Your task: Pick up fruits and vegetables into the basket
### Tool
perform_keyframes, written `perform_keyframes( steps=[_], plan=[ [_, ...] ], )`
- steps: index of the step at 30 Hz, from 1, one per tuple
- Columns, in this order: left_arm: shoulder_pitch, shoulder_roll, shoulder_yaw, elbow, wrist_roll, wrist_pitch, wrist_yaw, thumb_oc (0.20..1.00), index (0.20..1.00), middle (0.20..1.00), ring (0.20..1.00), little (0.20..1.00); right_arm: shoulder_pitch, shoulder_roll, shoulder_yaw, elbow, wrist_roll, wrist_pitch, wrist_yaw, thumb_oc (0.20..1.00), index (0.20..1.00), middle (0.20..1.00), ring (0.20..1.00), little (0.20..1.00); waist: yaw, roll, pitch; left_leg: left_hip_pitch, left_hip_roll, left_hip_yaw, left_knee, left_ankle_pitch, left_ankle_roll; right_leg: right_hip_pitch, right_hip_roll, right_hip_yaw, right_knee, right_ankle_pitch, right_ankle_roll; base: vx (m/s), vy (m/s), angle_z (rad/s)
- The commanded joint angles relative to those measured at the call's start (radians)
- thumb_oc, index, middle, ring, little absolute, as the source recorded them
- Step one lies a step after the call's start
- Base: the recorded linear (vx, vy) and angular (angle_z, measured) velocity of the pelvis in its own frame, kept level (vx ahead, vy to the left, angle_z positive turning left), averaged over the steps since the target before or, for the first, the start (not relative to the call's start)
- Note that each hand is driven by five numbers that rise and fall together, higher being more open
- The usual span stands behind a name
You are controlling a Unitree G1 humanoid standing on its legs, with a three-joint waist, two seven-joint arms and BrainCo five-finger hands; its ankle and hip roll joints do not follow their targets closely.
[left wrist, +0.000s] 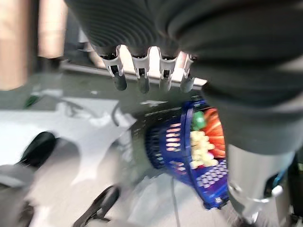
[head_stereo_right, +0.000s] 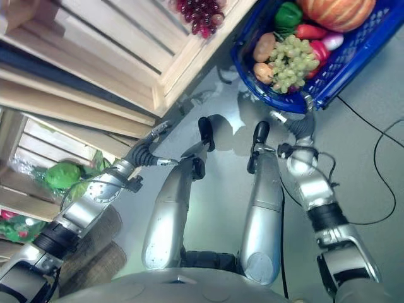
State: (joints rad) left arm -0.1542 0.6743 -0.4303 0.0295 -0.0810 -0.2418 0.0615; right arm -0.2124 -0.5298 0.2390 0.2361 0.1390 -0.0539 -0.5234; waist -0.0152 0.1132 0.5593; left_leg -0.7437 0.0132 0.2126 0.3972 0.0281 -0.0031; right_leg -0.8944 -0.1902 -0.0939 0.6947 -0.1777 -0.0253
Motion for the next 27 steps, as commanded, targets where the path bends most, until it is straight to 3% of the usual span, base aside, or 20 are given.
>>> perform_keyframes(
  steps=[1, 3, 8, 11, 13, 15, 16, 18, 19, 21, 23, 27],
  plan=[
    [0.102, -0.06, 0.024, -0.054, -0.051, -0.091, -0.002, 1.0, 1.0, 1.0, 1.0, 1.0, 0.109, -0.066, 0.003, -0.079, -0.091, -0.106, 0.023, 1.0, 1.0, 1.0, 1.0, 1.0, -0.064, 0.083, -0.039, 0.098, -0.033, -0.01, 0.051, -0.179, 0.004, 0.11, 0.081, -0.035, -0.092, -0.021, 0.055, 0.0, 0.031, -0.15],
    [0.095, -0.054, 0.03, -0.069, -0.013, -0.141, 0.006, 1.0, 1.0, 1.0, 1.0, 1.0, 0.129, -0.072, 0.021, -0.082, -0.109, -0.119, 0.047, 1.0, 1.0, 1.0, 1.0, 1.0, -0.075, 0.08, -0.039, 0.131, -0.03, -0.001, 0.048, -0.186, 0.001, 0.141, 0.075, -0.037, -0.101, -0.025, 0.06, 0.0, 0.016, -0.1],
    [0.071, -0.079, 0.028, -0.076, -0.195, -0.099, -0.121, 1.0, 1.0, 1.0, 1.0, 1.0, 0.131, -0.082, 0.057, -0.07, -0.144, -0.131, 0.064, 1.0, 1.0, 1.0, 1.0, 1.0, -0.085, 0.075, -0.039, 0.169, -0.026, 0.006, 0.047, -0.19, -0.004, 0.182, 0.068, -0.04, -0.113, -0.026, 0.064, 0.0, -0.008, -0.03],
    [0.06, -0.09, 0.028, -0.083, -0.18, -0.144, -0.081, 1.0, 1.0, 1.0, 1.0, 1.0, 0.126, -0.095, 0.072, -0.081, -0.173, -0.136, 0.052, 1.0, 1.0, 1.0, 1.0, 1.0, -0.088, 0.067, -0.039, 0.182, -0.025, 0.006, 0.048, -0.193, -0.004, 0.2, 0.066, -0.043, -0.118, -0.027, 0.064, 0.0, -0.036, 0.01],
    [0.055, -0.087, 0.031, -0.093, -0.077, -0.18, 0.002, 1.0, 1.0, 1.0, 1.0, 1.0, 0.128, -0.103, 0.071, -0.09, -0.188, -0.136, 0.048, 1.0, 1.0, 1.0, 1.0, 1.0, -0.09, 0.065, -0.039, 0.188, -0.023, 0.008, 0.053, -0.197, -0.004, 0.206, 0.064, -0.042, -0.115, -0.03, 0.065, 0.0, 0.0, 0.0],
    [0.029, -0.042, 0.05, -0.13, 0.286, -0.196, 0.246, 1.0, 1.0, 1.0, 1.0, 1.0, 0.137, -0.123, 0.061, -0.116, -0.191, -0.128, 0.051, 1.0, 1.0, 1.0, 1.0, 1.0, -0.096, 0.066, -0.039, 0.194, -0.024, 0.01, 0.057, -0.201, -0.002, 0.211, 0.066, -0.039, -0.107, -0.038, 0.065, 0.02, 0.008, -0.01],
    [0.01, -0.008, 0.067, -0.148, 0.451, -0.158, 0.356, 1.0, 1.0, 1.0, 1.0, 1.0, 0.143, -0.131, 0.055, -0.126, -0.193, -0.128, 0.057, 1.0, 1.0, 1.0, 1.0, 1.0, -0.099, 0.067, -0.039, 0.196, -0.025, 0.011, 0.059, -0.203, -0.003, 0.211, 0.067, -0.036, -0.101, -0.043, 0.064, 0.04, 0.031, 0.0],
    [-0.044, 0.093, 0.113, -0.186, 0.698, -0.005, 0.49, 1.0, 1.0, 1.0, 1.0, 1.0, 0.159, -0.153, 0.041, -0.148, -0.192, -0.133, 0.081, 1.0, 1.0, 1.0, 1.0, 1.0, -0.11, 0.065, -0.039, 0.191, -0.025, 0.015, 0.068, -0.205, -0.005, 0.204, 0.067, -0.029, -0.089, -0.048, 0.064, 0.03, 0.043, 0.02],
    [-0.061, 0.129, 0.129, -0.197, 0.704, 0.02, 0.503, 1.0, 1.0, 1.0, 1.0, 1.0, 0.167, -0.162, 0.038, -0.159, -0.187, -0.133, 0.089, 1.0, 1.0, 1.0, 1.0, 1.0, -0.113, 0.064, -0.039, 0.193, -0.025, 0.017, 0.069, -0.206, -0.005, 0.203, 0.066, -0.027, -0.085, -0.051, 0.064, 0.05, 0.067, 0.04],
    [-0.141, 0.275, 0.196, -0.205, 0.836, 0.167, 0.493, 1.0, 1.0, 1.0, 1.0, 1.0, 0.204, -0.191, 0.028, -0.185, -0.181, -0.147, 0.117, 1.0, 1.0, 1.0, 1.0, 1.0, -0.133, 0.066, -0.039, 0.191, -0.022, 0.025, 0.078, -0.206, -0.006, 0.196, 0.063, -0.018, -0.066, -0.06, 0.063, 0.07, 0.093, -0.02],
    [-0.207, 0.358, 0.206, -0.196, 0.855, 0.237, 0.479, 1.0, 1.0, 1.0, 1.0, 1.0, 0.227, -0.212, 0.02, -0.201, -0.181, -0.164, 0.137, 1.0, 1.0, 1.0, 1.0, 1.0, -0.15, 0.066, -0.039, 0.189, -0.021, 0.032, 0.084, -0.206, -0.009, 0.188, 0.06, -0.007, -0.056, -0.063, 0.062, 0.06, 0.088, -0.07],
    [-0.398, 0.47, 0.094, -0.103, 0.922, 0.393, 0.452, 1.0, 1.0, 1.0, 1.0, 1.0, 0.262, -0.263, 0.026, -0.24, -0.177, -0.207, 0.183, 1.0, 1.0, 1.0, 1.0, 1.0, -0.207, 0.059, -0.039, 0.177, -0.015, 0.052, 0.104, -0.211, -0.008, 0.158, 0.071, 0.031, -0.027, -0.07, 0.059, 0.07, 0.101, -0.13]
  ],
)
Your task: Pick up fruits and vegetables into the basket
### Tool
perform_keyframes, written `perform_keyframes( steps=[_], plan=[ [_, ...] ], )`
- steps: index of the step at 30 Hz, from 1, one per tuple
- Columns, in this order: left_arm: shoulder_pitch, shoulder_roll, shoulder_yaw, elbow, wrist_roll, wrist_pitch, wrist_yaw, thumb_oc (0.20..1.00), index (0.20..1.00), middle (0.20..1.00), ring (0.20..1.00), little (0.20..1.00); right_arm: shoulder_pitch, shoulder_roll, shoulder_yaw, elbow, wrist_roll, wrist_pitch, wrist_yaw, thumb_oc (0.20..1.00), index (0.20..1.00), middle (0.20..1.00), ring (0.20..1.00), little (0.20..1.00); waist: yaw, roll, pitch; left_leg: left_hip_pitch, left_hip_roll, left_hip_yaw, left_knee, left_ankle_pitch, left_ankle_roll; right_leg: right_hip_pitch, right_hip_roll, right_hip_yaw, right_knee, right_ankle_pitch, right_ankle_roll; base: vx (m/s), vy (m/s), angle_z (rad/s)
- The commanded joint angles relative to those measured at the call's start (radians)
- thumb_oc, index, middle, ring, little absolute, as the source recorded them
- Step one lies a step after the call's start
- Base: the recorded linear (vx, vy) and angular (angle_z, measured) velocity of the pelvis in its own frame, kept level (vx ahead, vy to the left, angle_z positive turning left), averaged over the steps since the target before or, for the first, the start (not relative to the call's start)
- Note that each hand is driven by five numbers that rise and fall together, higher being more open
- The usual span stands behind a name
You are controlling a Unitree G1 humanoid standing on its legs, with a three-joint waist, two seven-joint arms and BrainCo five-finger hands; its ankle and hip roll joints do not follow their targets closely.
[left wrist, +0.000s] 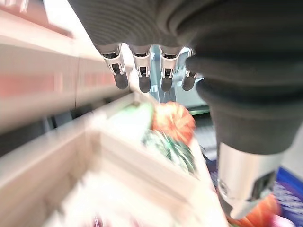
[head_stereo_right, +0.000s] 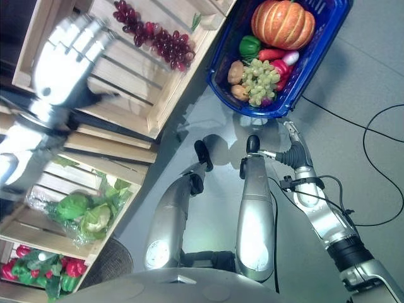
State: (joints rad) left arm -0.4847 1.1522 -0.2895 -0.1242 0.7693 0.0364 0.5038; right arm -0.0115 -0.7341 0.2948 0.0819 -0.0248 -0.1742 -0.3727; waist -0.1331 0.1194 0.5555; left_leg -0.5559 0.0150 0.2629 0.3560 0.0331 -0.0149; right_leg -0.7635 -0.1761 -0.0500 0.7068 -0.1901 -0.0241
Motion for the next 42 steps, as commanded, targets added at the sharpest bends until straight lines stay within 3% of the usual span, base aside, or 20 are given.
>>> perform_keyframes(
  steps=[1, 4, 8, 14, 18, 21, 27, 35, 36, 42],
  plan=[
    [-0.119, 0.001, -0.091, 0.084, 0.089, 0.142, 0.001, 1.0, 1.0, 1.0, 1.0, 1.0, 0.063, -0.067, -0.027, -0.089, -0.014, -0.096, 0.039, 1.0, 1.0, 1.0, 1.0, 1.0, -0.096, 0.05, -0.036, -0.015, -0.016, 0.006, 0.148, -0.217, 0.005, 0.02, 0.059, -0.005, -0.034, -0.058, 0.057, 0.06, 0.102, -0.17],
    [-0.229, 0.001, -0.209, 0.189, 0.128, 0.218, 0.018, 1.0, 1.0, 1.0, 1.0, 1.0, 0.059, -0.09, -0.011, -0.105, -0.032, -0.114, 0.054, 1.0, 1.0, 1.0, 1.0, 1.0, -0.125, 0.044, -0.036, -0.032, -0.007, 0.02, 0.162, -0.217, 0.004, -0.008, 0.071, 0.021, -0.02, -0.055, 0.058, 0.05, 0.072, -0.24],
    [-0.351, -0.037, -0.35, 0.365, 0.159, 0.273, 0.04, 1.0, 1.0, 1.0, 1.0, 1.0, 0.032, -0.1, 0.024, -0.109, -0.05, -0.124, 0.06, 1.0, 1.0, 1.0, 1.0, 1.0, -0.151, 0.036, -0.036, -0.052, 0.003, 0.039, 0.174, -0.215, 0.006, -0.039, 0.09, 0.05, -0.008, -0.047, 0.06, 0.04, 0.058, -0.34],
    [-0.436, -0.132, -0.455, 0.579, 0.163, 0.251, 0.019, 1.0, 1.0, 1.0, 1.0, 1.0, -0.028, -0.103, 0.053, -0.116, -0.029, -0.115, 0.085, 1.0, 1.0, 1.0, 1.0, 1.0, -0.177, 0.033, -0.036, -0.078, 0.009, 0.057, 0.182, -0.215, 0.006, -0.079, 0.11, 0.081, 0.007, -0.042, 0.061, 0.02, 0.038, -0.16],
    [-0.438, -0.184, -0.47, 0.662, 0.107, 0.219, -0.052, 1.0, 1.0, 1.0, 1.0, 1.0, -0.049, -0.088, 0.048, -0.122, 0.035, -0.099, 0.129, 1.0, 1.0, 1.0, 1.0, 1.0, -0.184, 0.034, -0.036, -0.091, 0.009, 0.064, 0.185, -0.214, 0.005, -0.096, 0.117, 0.092, 0.011, -0.038, 0.063, 0.02, 0.029, -0.07],
    [-0.419, -0.23, -0.465, 0.742, 0.142, 0.242, -0.103, 1.0, 1.0, 1.0, 1.0, 1.0, -0.056, -0.078, 0.028, -0.122, 0.052, -0.099, 0.138, 1.0, 1.0, 1.0, 1.0, 1.0, -0.19, 0.034, -0.036, -0.11, 0.01, 0.071, 0.187, -0.21, 0.004, -0.115, 0.12, 0.097, 0.011, -0.032, 0.065, 0.02, 0.021, -0.12],
    [-0.4, -0.278, -0.454, 0.911, 0.114, 0.26, -0.09, 1.0, 1.0, 1.0, 1.0, 1.0, -0.069, -0.072, -0.006, -0.121, 0.077, -0.095, 0.128, 1.0, 1.0, 1.0, 1.0, 1.0, -0.198, 0.031, -0.036, -0.151, 0.02, 0.086, 0.202, -0.207, 0.0, -0.157, 0.119, 0.103, 0.021, -0.026, 0.066, 0.01, 0.012, -0.04],
    [-0.412, -0.313, -0.438, 1.049, 0.172, 0.381, -0.027, 1.0, 1.0, 1.0, 1.0, 1.0, -0.095, -0.067, -0.025, -0.132, 0.075, -0.106, 0.096, 1.0, 1.0, 1.0, 1.0, 1.0, -0.203, 0.018, -0.036, -0.215, 0.036, 0.087, 0.236, -0.214, 0.0, -0.222, 0.123, 0.11, 0.051, -0.026, 0.062, 0.0, -0.001, -0.02],
    [-0.425, -0.314, -0.433, 1.072, 0.198, 0.424, -0.007, 1.0, 1.0, 1.0, 1.0, 1.0, -0.103, -0.07, -0.028, -0.143, 0.074, -0.105, 0.086, 1.0, 1.0, 1.0, 1.0, 1.0, -0.205, 0.016, -0.036, -0.235, 0.039, 0.084, 0.249, -0.217, 0.0, -0.244, 0.125, 0.113, 0.065, -0.029, 0.059, 0.02, -0.005, -0.07],
    [-0.478, -0.319, -0.419, 1.104, 0.159, 0.493, 0.063, 1.0, 1.0, 1.0, 1.0, 1.0, -0.128, -0.076, -0.026, -0.148, 0.04, -0.099, 0.052, 1.0, 1.0, 1.0, 1.0, 1.0, -0.21, 0.008, -0.036, -0.292, 0.052, 0.08, 0.29, -0.228, 0.001, -0.303, 0.128, 0.119, 0.104, -0.033, 0.052, 0.0, -0.002, -0.02]
  ],
)
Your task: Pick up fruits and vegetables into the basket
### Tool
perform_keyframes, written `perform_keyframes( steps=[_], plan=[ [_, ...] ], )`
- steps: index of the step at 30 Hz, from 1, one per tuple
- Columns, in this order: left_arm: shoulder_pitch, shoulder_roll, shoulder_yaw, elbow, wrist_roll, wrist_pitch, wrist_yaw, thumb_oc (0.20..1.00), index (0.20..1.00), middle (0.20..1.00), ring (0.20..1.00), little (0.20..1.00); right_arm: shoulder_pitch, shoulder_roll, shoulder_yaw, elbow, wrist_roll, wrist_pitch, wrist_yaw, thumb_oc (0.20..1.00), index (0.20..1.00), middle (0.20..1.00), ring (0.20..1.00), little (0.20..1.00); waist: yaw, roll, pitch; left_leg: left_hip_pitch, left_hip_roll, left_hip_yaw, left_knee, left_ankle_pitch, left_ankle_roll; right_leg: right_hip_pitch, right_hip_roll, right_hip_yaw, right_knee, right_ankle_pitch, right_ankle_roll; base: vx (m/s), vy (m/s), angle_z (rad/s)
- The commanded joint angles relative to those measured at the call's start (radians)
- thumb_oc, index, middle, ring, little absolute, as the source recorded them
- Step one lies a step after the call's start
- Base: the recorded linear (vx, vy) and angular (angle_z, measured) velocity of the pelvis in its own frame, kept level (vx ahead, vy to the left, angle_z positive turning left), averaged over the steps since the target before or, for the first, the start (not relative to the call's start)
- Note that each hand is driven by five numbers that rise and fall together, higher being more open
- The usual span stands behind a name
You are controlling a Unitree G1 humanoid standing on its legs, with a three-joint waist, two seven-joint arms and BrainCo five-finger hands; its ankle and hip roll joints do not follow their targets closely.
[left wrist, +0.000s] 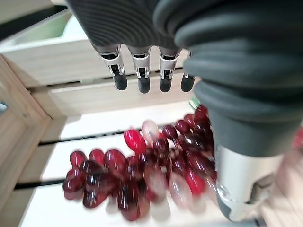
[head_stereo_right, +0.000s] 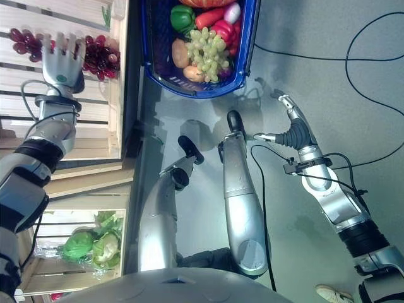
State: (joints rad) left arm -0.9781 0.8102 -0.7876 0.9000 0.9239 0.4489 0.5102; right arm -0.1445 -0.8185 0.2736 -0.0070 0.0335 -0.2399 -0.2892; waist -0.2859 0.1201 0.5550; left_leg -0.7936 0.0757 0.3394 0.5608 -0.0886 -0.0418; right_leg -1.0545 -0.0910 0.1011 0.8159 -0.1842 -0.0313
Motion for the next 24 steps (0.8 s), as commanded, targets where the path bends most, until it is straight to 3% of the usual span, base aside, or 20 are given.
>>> perform_keyframes(
  steps=[1, 14, 21, 24],
  plan=[
    [0.004, 0.023, 0.078, 0.081, 0.002, 0.089, 0.053, 1.0, 1.0, 1.0, 1.0, 1.0, 0.002, 0.007, -0.003, -0.057, -0.025, -0.031, -0.039, 1.0, 1.0, 1.0, 1.0, 1.0, -0.058, 0.007, -0.035, -0.063, -0.007, 0.003, 0.091, -0.107, 0.027, -0.022, 0.043, -0.032, 0.0, -0.039, 0.059, 0.0, 0.0, 0.0],
    [-0.17, -0.018, 0.021, 0.163, -0.086, 0.139, 0.013, 1.0, 1.0, 1.0, 1.0, 1.0, -0.075, 0.006, 0.02, -0.009, -0.019, -0.021, -0.068, 1.0, 1.0, 1.0, 1.0, 1.0, -0.078, -0.011, -0.035, -0.15, 0.009, -0.001, 0.125, -0.11, 0.021, -0.118, 0.061, -0.017, 0.031, -0.035, 0.053, 0.01, -0.003, -0.05],
    [-0.193, -0.051, -0.031, 0.231, -0.126, 0.194, -0.162, 1.0, 1.0, 1.0, 1.0, 1.0, -0.1, 0.015, 0.035, 0.013, -0.002, -0.034, -0.054, 1.0, 1.0, 1.0, 1.0, 1.0, -0.081, -0.019, -0.035, -0.176, 0.006, -0.008, 0.121, -0.107, 0.015, -0.142, 0.067, -0.013, 0.027, -0.032, 0.056, -0.01, -0.003, -0.01],
    [-0.171, -0.061, -0.034, 0.259, -0.161, 0.206, -0.177, 1.0, 1.0, 1.0, 1.0, 1.0, -0.109, 0.018, 0.034, 0.019, 0.004, -0.031, -0.047, 1.0, 1.0, 1.0, 1.0, 1.0, -0.079, -0.023, -0.035, -0.18, 0.007, -0.009, 0.118, -0.105, 0.013, -0.145, 0.067, -0.014, 0.024, -0.03, 0.057, 0.0, 0.0, 0.0]
  ],
)
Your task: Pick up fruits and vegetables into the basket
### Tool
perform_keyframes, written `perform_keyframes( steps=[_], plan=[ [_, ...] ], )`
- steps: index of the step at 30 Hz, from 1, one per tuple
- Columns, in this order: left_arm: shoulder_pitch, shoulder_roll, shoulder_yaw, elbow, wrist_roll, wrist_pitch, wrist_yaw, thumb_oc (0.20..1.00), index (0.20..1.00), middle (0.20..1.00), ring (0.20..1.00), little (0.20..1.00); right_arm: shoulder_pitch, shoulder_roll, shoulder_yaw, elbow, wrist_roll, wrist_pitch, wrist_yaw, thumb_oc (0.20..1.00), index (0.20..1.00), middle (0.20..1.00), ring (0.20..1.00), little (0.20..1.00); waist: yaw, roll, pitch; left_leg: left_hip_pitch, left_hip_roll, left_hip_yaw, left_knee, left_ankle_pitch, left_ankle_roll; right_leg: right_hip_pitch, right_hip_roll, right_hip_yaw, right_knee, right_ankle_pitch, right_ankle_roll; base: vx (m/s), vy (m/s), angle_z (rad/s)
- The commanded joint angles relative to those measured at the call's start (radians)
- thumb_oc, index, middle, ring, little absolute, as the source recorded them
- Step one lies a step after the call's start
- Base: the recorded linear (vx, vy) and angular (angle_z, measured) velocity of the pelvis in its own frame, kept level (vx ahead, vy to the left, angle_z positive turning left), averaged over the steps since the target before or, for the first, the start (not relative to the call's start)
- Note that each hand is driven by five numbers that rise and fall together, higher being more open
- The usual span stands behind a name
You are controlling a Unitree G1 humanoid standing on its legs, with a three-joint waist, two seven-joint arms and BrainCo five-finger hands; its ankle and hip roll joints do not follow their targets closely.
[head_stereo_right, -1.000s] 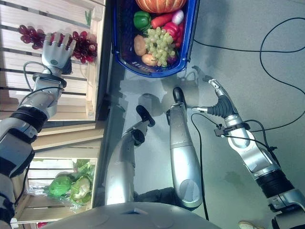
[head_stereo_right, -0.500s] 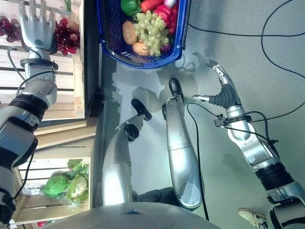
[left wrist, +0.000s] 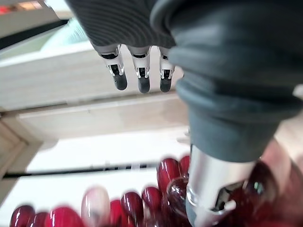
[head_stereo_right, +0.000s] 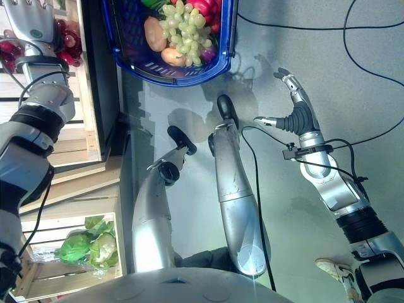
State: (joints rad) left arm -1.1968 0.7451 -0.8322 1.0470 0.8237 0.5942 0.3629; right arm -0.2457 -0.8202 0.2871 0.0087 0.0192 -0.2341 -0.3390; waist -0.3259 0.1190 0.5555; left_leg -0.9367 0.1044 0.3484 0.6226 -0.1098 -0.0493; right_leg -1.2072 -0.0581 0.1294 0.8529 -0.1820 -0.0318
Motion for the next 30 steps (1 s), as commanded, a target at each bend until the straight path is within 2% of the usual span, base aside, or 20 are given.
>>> perform_keyframes(
  steps=[1, 7, 11, 15, 21, 22, 24, 26, 28, 29, 30],
  plan=[
    [0.051, 0.002, 0.011, 0.121, -0.075, 0.064, -0.031, 1.0, 1.0, 1.0, 1.0, 1.0, -0.01, 0.02, 0.021, 0.004, 0.021, -0.038, 0.007, 1.0, 1.0, 1.0, 1.0, 1.0, -0.039, -0.023, -0.036, -0.037, -0.022, -0.018, 0.055, -0.083, 0.02, 0.008, 0.035, -0.042, -0.015, -0.032, 0.058, 0.0, 0.0, 0.0],
    [0.083, -0.001, 0.021, 0.189, -0.136, 0.073, -0.087, 1.0, 1.0, 1.0, 1.0, 1.0, -0.026, 0.024, 0.024, 0.015, 0.027, -0.031, 0.005, 1.0, 1.0, 1.0, 1.0, 1.0, -0.034, -0.028, -0.036, -0.043, -0.019, -0.021, 0.051, -0.075, 0.014, 0.009, 0.032, -0.047, -0.025, -0.028, 0.057, -0.01, 0.002, 0.0],
    [0.108, -0.017, 0.025, 0.236, -0.256, 0.096, -0.2, 1.0, 1.0, 1.0, 1.0, 1.0, -0.04, 0.031, 0.029, 0.023, 0.035, -0.028, 0.011, 1.0, 1.0, 1.0, 1.0, 1.0, -0.03, -0.028, -0.036, -0.041, -0.021, -0.02, 0.045, -0.072, 0.01, 0.015, 0.028, -0.052, -0.038, -0.026, 0.057, -0.04, 0.013, -0.01],
    [0.154, -0.043, 0.047, 0.261, -0.263, 0.112, -0.261, 1.0, 1.0, 1.0, 1.0, 1.0, -0.046, 0.04, 0.027, 0.022, 0.033, -0.021, 0.025, 1.0, 1.0, 1.0, 1.0, 1.0, -0.026, -0.028, -0.036, -0.033, -0.023, -0.023, 0.037, -0.068, 0.006, 0.029, 0.024, -0.054, -0.055, -0.021, 0.058, -0.01, 0.003, -0.01],
    [0.166, -0.048, 0.064, 0.289, -0.189, 0.114, -0.137, 1.0, 1.0, 1.0, 1.0, 1.0, -0.072, 0.034, 0.037, 0.026, 0.035, -0.022, 0.028, 1.0, 1.0, 1.0, 1.0, 1.0, -0.026, -0.034, -0.036, -0.025, -0.019, -0.021, 0.034, -0.064, 0.007, 0.042, 0.023, -0.059, -0.068, -0.017, 0.055, -0.01, 0.026, 0.01],
    [0.167, -0.044, 0.065, 0.287, -0.153, 0.122, -0.102, 0.225, 0.225, 0.225, 0.225, 0.225, -0.074, 0.034, 0.041, 0.026, 0.031, -0.023, 0.015, 1.0, 1.0, 1.0, 1.0, 1.0, -0.023, -0.036, -0.036, -0.027, -0.017, -0.022, 0.035, -0.063, 0.006, 0.043, 0.023, -0.061, -0.069, -0.016, 0.055, 0.0, 0.0, 0.0],
    [0.171, -0.038, 0.07, 0.273, -0.131, 0.115, -0.013, 0.2, 0.2, 0.2, 0.2, 0.2, -0.075, 0.04, 0.048, 0.031, 0.032, -0.028, -0.01, 1.0, 1.0, 1.0, 1.0, 1.0, -0.017, -0.04, -0.036, -0.034, -0.016, -0.027, 0.038, -0.063, 0.007, 0.043, 0.024, -0.065, -0.072, -0.015, 0.054, -0.02, -0.012, 0.0],
    [0.171, -0.039, 0.069, 0.271, -0.127, 0.12, -0.012, 0.2, 0.2, 0.2, 0.2, 0.2, -0.075, 0.041, 0.049, 0.031, 0.032, -0.028, -0.014, 1.0, 1.0, 1.0, 1.0, 1.0, -0.016, -0.04, -0.036, -0.035, -0.016, -0.028, 0.038, -0.063, 0.006, 0.043, 0.024, -0.065, -0.073, -0.015, 0.053, 0.0, 0.0, 0.0],
    [0.176, -0.034, 0.073, 0.24, -0.111, 0.125, 0.052, 0.2, 0.2, 0.2, 0.2, 0.2, -0.071, 0.042, 0.049, 0.032, 0.03, -0.035, -0.037, 1.0, 1.0, 1.0, 1.0, 1.0, -0.01, -0.041, -0.036, -0.038, -0.018, -0.034, 0.036, -0.064, 0.006, 0.046, 0.025, -0.067, -0.08, -0.014, 0.053, -0.04, -0.027, 0.03],
    [0.172, -0.029, 0.077, 0.215, -0.136, 0.106, 0.098, 0.2, 0.2, 0.2, 0.2, 0.2, -0.071, 0.044, 0.055, 0.038, 0.021, -0.04, -0.042, 1.0, 1.0, 1.0, 1.0, 1.0, -0.006, -0.042, -0.036, -0.038, -0.019, -0.038, 0.036, -0.066, 0.006, 0.05, 0.024, -0.07, -0.084, -0.014, 0.053, 0.0, 0.0, 0.0],
    [0.172, -0.028, 0.076, 0.213, -0.144, 0.105, 0.104, 0.2, 0.2, 0.2, 0.2, 0.2, -0.07, 0.044, 0.055, 0.038, 0.02, -0.041, -0.043, 1.0, 1.0, 1.0, 1.0, 1.0, -0.006, -0.042, -0.036, -0.037, -0.019, -0.038, 0.036, -0.067, 0.006, 0.052, 0.024, -0.07, -0.085, -0.014, 0.053, -0.03, -0.01, 0.02]
  ],
)
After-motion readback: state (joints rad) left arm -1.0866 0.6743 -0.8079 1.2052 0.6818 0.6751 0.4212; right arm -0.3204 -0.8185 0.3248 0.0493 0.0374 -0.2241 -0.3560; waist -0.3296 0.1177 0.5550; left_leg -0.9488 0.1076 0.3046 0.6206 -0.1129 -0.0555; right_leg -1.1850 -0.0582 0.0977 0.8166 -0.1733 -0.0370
